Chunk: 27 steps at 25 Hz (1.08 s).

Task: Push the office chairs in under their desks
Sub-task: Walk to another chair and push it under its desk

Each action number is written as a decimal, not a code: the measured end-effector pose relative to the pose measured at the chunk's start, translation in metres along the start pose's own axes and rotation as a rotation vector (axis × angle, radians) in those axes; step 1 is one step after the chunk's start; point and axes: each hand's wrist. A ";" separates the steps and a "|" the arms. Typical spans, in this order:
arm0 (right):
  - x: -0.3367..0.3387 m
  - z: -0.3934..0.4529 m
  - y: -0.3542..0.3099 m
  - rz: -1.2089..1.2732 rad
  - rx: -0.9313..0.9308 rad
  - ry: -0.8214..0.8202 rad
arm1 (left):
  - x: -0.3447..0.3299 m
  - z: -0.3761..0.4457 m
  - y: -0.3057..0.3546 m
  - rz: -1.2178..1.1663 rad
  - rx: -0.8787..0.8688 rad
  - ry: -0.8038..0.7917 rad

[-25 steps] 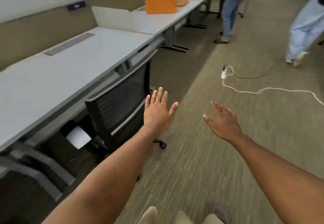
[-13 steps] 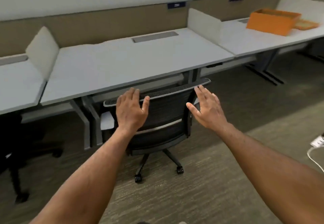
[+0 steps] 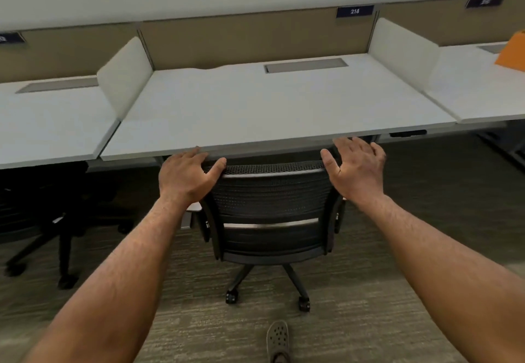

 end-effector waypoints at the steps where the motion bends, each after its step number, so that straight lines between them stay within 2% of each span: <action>1: -0.002 -0.003 -0.002 -0.003 0.004 0.000 | 0.000 -0.003 -0.001 0.008 0.000 0.030; 4: -0.016 0.021 0.003 -0.008 0.019 -0.001 | -0.013 0.014 0.001 0.008 -0.015 0.109; 8: -0.033 0.059 0.011 -0.033 -0.009 -0.038 | -0.024 0.058 0.010 0.052 -0.032 0.036; 21: -0.081 0.170 0.040 -0.038 -0.046 -0.187 | -0.068 0.169 0.028 -0.039 0.000 0.129; 27: -0.088 0.203 0.048 -0.118 -0.044 -0.294 | -0.073 0.190 0.036 -0.043 0.050 0.100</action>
Point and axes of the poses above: each hand's wrist, its own z-axis towards the middle knuckle, its own x-axis out of the back of the hand, y = z × x, and after that the axes turned 6 degrees about z, right-handed
